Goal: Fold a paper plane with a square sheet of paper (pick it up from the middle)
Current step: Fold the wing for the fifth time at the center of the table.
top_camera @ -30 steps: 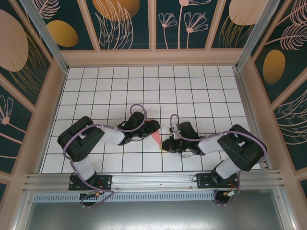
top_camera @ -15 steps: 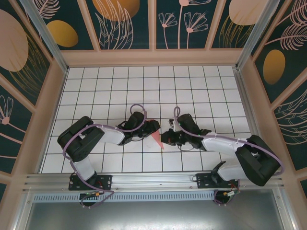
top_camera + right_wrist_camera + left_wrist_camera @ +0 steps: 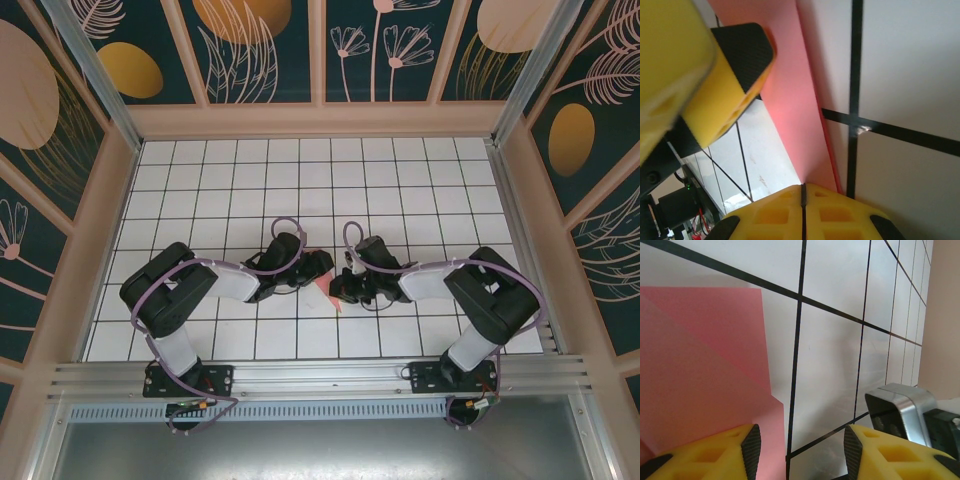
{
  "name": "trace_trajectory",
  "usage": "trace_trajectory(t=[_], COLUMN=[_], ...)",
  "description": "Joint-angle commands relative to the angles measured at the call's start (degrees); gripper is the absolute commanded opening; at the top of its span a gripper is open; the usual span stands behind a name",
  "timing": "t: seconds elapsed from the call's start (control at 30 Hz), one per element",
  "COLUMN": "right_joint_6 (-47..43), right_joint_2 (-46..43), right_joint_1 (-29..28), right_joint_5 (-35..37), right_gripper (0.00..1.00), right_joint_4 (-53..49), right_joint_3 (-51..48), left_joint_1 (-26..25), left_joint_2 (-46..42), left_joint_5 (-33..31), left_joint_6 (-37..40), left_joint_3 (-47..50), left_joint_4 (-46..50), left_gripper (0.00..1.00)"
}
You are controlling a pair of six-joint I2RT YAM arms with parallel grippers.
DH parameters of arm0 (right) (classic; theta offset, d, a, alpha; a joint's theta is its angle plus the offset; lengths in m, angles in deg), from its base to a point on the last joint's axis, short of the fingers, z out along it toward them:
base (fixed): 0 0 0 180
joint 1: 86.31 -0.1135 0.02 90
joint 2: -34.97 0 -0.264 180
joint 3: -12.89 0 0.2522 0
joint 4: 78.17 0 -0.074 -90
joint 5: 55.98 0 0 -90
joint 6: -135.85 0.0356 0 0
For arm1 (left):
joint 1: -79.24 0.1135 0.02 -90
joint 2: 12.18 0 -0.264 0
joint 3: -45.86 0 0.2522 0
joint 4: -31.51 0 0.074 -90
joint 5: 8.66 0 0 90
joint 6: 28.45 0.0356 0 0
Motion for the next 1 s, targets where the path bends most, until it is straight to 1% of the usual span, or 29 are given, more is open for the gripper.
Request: trace_trajectory(t=[0.0,0.1,0.57,0.87,0.97], right_joint_6=[-1.28,-1.4,-1.25,-0.18,-0.14], right_joint_2=[1.46,2.37,1.95,-5.98,-6.86], right_joint_1=[0.12,-0.05,-0.23,-0.15,0.0], right_joint_5=[1.21,0.04,1.27,0.24,0.16], right_gripper=[0.07,0.06,0.03,0.03,0.04], right_joint_4=[-0.79,-0.21,-1.27,-0.29,-0.07], right_joint_3=[-2.39,-4.15,-5.23,-1.71,-0.03], left_joint_1=[0.35,0.3,0.4,0.35,0.35], left_joint_2=[1.89,1.5,0.92,1.73,1.74], left_joint_5=[-1.17,-1.6,-1.69,-1.5,-1.51], left_joint_6=[1.0,0.97,1.34,1.29,1.15], left_joint_3=[1.42,1.53,1.35,1.09,1.22], left_joint_4=[4.92,5.01,5.18,5.26,4.94], left_gripper=[0.5,0.5,0.51,0.51,0.51])
